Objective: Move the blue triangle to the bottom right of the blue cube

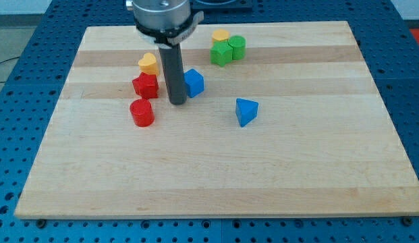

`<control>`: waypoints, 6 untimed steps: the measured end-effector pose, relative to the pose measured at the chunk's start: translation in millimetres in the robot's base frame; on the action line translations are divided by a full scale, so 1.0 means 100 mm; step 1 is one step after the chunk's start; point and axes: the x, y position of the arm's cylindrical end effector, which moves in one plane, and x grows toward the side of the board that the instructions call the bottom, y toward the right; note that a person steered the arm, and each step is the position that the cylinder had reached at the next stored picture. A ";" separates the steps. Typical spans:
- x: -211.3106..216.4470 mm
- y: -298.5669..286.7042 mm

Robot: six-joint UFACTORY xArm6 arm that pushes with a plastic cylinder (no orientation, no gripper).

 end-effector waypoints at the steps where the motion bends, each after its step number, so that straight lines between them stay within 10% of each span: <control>1: 0.52 0.15; 3: 0.70 1.24; 6: 0.17 0.86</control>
